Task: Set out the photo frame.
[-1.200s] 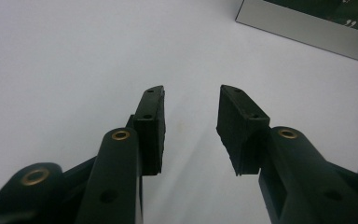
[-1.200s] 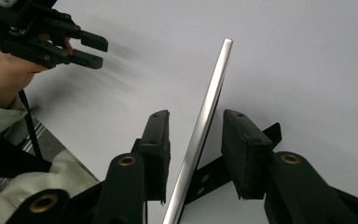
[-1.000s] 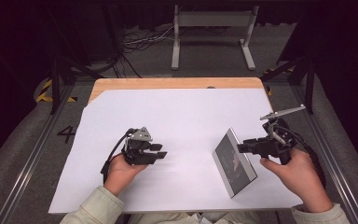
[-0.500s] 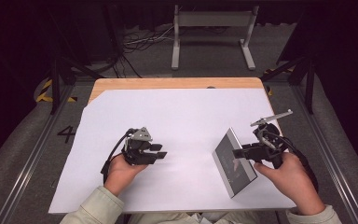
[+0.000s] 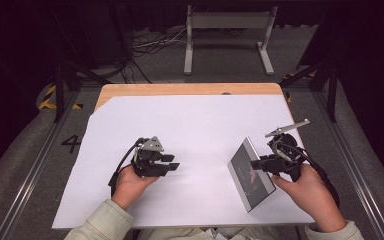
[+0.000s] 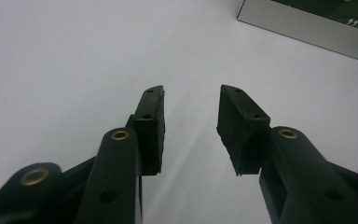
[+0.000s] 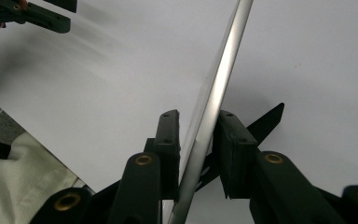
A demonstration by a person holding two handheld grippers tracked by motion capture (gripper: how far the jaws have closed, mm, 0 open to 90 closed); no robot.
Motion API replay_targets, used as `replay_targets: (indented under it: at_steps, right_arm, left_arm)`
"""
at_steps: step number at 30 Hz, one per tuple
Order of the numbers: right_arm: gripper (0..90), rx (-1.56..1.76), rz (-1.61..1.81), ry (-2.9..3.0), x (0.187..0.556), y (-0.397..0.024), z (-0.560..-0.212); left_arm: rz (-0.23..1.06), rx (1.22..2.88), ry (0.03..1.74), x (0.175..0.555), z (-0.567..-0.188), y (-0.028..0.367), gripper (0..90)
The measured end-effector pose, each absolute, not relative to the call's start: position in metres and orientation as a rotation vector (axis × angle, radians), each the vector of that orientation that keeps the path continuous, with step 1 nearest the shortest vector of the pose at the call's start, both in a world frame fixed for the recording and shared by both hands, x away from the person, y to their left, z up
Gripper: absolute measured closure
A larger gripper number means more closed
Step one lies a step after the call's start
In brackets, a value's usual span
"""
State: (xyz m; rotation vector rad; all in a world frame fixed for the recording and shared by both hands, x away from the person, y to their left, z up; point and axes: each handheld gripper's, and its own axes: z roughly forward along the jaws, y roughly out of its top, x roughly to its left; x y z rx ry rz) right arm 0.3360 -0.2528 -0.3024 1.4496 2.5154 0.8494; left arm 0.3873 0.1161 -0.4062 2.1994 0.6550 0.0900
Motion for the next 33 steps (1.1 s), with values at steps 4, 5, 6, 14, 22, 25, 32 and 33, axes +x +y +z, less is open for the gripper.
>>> replay_targets:
  at_steps: [4,5,6,14,22,25,32,33]
  right_arm:
    - [71.9,1.456,0.854,2.511,0.336,-0.253,-0.302]
    - [72.0,1.461,0.853,2.510,0.336,-0.253,-0.302]
    - [72.2,1.461,0.853,2.510,0.336,-0.253,-0.302]
    - [75.0,1.482,0.846,2.501,0.337,-0.253,-0.300]
    - [83.6,1.472,0.853,2.496,0.339,-0.254,-0.299]
    - [83.9,1.457,0.851,2.514,0.339,-0.251,-0.298]
    - [84.0,1.386,0.827,2.543,0.338,-0.244,-0.294]
    - [84.0,1.372,0.829,2.550,0.338,-0.243,-0.292]
  left_arm:
    - [0.090,2.199,0.658,0.387,-0.406,0.116,61.6]
    - [0.090,2.201,0.654,0.388,-0.407,0.116,61.4]
    - [0.088,2.200,0.655,0.388,-0.407,0.116,61.3]
    - [0.084,2.204,0.650,0.388,-0.408,0.115,61.1]
    - [0.085,2.203,0.651,0.388,-0.408,0.115,61.0]
    - [0.081,2.202,0.654,0.388,-0.407,0.116,61.0]
    - [0.084,2.192,0.664,0.387,-0.407,0.118,61.1]
    - [0.087,2.193,0.663,0.387,-0.407,0.118,61.1]
